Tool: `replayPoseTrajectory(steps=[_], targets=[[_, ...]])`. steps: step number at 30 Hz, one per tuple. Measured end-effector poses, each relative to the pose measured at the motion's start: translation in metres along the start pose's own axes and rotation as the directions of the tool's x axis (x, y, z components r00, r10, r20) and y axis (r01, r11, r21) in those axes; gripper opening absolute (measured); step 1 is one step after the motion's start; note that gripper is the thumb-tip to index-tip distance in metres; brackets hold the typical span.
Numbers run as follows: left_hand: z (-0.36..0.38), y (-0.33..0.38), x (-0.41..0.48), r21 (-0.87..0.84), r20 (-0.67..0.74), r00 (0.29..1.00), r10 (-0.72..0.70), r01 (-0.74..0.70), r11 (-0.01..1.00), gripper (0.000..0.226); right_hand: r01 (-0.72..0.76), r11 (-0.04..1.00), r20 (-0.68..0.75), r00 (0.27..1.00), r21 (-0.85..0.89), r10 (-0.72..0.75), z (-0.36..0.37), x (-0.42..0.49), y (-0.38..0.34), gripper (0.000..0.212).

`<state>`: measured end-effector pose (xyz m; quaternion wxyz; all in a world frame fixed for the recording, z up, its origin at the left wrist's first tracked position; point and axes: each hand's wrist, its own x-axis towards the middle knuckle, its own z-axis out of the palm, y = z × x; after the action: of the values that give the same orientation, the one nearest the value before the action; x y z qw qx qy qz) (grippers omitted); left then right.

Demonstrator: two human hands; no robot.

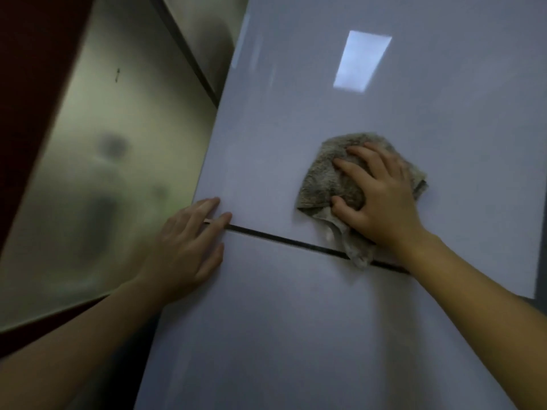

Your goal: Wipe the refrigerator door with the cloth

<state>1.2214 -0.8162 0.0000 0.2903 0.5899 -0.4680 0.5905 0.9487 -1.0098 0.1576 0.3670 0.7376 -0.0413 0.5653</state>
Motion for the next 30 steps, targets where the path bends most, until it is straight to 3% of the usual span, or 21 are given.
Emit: replayPoseTrajectory(steps=[3, 5, 7, 9, 18, 23, 30], targets=[[-0.002, -0.002, 0.016, -0.056, 0.002, 0.997, -0.079, 0.079, 0.995, 0.054, 0.033, 0.999, 0.030, 0.999, -0.008, -0.032, 0.011, 0.037, -0.012, 0.065], [-0.005, -0.006, 0.030, -0.091, 0.005, 0.993, -0.119, 0.119, 0.989, 0.053, 0.191, 0.981, 0.059, 0.980, 0.009, -0.192, 0.024, 0.057, -0.033, 0.064], [-0.009, -0.013, 0.042, -0.114, 0.015, 0.992, -0.126, 0.127, 0.985, 0.052, 0.388, 0.920, 0.120, 0.912, 0.053, -0.392, 0.035, 0.071, -0.047, 0.061], [-0.013, -0.019, 0.055, -0.121, 0.030, 0.993, -0.116, 0.119, 0.985, 0.051, 0.467, 0.879, 0.141, 0.868, 0.094, -0.477, 0.037, 0.086, -0.044, 0.058], [-0.035, -0.042, 0.188, -0.077, -0.004, 0.993, -0.117, 0.117, 0.990, 0.049, 0.231, 0.973, 0.080, 0.970, 0.004, -0.230, 0.002, 0.202, 0.045, 0.059], [-0.054, -0.056, 0.274, -0.077, 0.014, 0.995, -0.100, 0.101, 0.992, 0.051, 0.412, 0.909, 0.122, 0.901, 0.059, -0.416, -0.001, 0.211, 0.063, 0.056], [-0.065, -0.069, 0.374, -0.080, 0.096, 0.993, -0.068, 0.076, 0.994, 0.054, 0.334, 0.942, 0.127, 0.933, 0.037, -0.336, -0.021, 0.311, 0.130, 0.056]])
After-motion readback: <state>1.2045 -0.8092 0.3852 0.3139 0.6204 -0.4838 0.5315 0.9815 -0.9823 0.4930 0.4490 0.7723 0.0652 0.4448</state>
